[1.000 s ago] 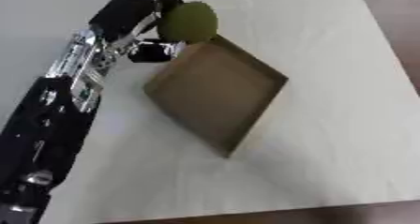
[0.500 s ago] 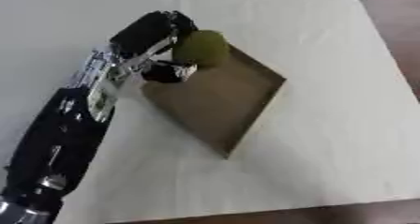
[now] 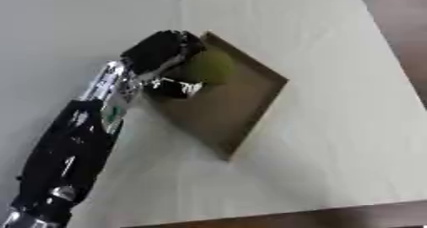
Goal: Pick up objects on the table and place them in the box.
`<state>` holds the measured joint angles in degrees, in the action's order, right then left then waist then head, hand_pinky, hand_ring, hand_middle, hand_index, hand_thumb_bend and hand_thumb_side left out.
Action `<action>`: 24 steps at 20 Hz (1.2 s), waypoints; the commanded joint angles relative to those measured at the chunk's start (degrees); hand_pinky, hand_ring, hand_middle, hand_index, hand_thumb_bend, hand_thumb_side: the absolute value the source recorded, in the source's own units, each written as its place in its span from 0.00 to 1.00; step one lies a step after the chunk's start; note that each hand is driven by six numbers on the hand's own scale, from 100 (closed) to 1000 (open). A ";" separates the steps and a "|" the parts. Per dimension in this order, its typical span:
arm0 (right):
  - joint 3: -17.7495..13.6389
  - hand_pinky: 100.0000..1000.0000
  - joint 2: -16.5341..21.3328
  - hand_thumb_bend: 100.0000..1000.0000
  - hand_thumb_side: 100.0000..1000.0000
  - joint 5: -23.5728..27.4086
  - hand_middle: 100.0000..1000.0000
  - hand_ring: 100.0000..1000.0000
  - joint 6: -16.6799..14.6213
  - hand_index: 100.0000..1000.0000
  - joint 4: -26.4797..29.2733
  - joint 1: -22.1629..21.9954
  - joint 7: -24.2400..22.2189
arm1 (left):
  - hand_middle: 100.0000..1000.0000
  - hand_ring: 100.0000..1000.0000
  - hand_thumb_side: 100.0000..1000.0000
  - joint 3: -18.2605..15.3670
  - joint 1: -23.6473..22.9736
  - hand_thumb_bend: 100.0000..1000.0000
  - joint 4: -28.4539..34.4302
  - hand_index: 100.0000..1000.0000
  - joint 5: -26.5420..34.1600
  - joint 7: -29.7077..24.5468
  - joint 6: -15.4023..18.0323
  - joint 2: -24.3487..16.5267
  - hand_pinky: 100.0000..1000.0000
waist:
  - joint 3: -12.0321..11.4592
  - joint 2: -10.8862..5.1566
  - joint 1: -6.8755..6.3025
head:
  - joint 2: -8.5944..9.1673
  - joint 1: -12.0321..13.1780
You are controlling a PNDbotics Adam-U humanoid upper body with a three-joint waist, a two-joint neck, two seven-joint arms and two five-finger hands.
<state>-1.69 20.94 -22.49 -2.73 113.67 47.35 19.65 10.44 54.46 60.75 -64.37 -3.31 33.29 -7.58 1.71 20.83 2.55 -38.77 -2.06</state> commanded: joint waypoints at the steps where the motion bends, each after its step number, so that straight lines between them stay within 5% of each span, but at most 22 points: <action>1: -0.26 0.75 1.17 0.00 0.47 0.17 0.66 0.52 0.33 0.75 0.92 0.64 0.45 | 0.59 0.64 0.13 -0.42 0.84 0.00 0.26 0.81 0.11 -0.75 1.51 -0.04 0.59 | 0.12 -1.56 -0.07 | 0.00 0.09; 5: -0.32 0.75 1.24 0.00 0.47 0.12 0.66 0.52 0.58 0.75 0.92 0.48 0.82 | 0.74 0.77 0.00 -0.52 0.88 0.00 -0.04 0.90 -0.62 -5.86 4.40 -0.68 0.73 | 0.11 -1.63 -0.13 | -0.06 -0.07; 10: -0.35 0.75 1.35 0.00 0.47 0.13 0.66 0.52 0.79 0.75 0.92 0.31 1.10 | 0.82 0.84 0.00 -1.47 0.82 0.00 0.81 0.94 -1.96 -13.56 8.19 -1.37 0.81 | 0.03 -1.65 -0.20 | -0.16 -0.35; 17: -0.36 0.75 1.54 0.00 0.47 0.15 0.66 0.52 0.99 0.75 0.92 0.11 1.36 | 0.86 0.90 0.37 -2.86 0.67 0.16 3.32 0.96 -1.89 -16.80 7.64 -2.19 0.87 | -0.21 -1.73 -0.16 | -0.29 -0.57; 24: -0.61 0.75 2.00 0.00 0.47 -0.05 0.66 0.52 1.14 0.75 0.92 -0.12 1.65 | 0.86 0.92 0.48 -4.33 0.91 0.13 8.02 0.97 -0.35 -15.29 3.48 -3.30 0.87 | -0.49 -1.85 -0.11 | -0.58 -0.60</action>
<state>-1.76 21.43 -22.48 -1.64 113.67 46.75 21.05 6.87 54.19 66.68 -65.49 -18.86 37.49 -9.75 1.17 20.60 2.45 -39.10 -2.57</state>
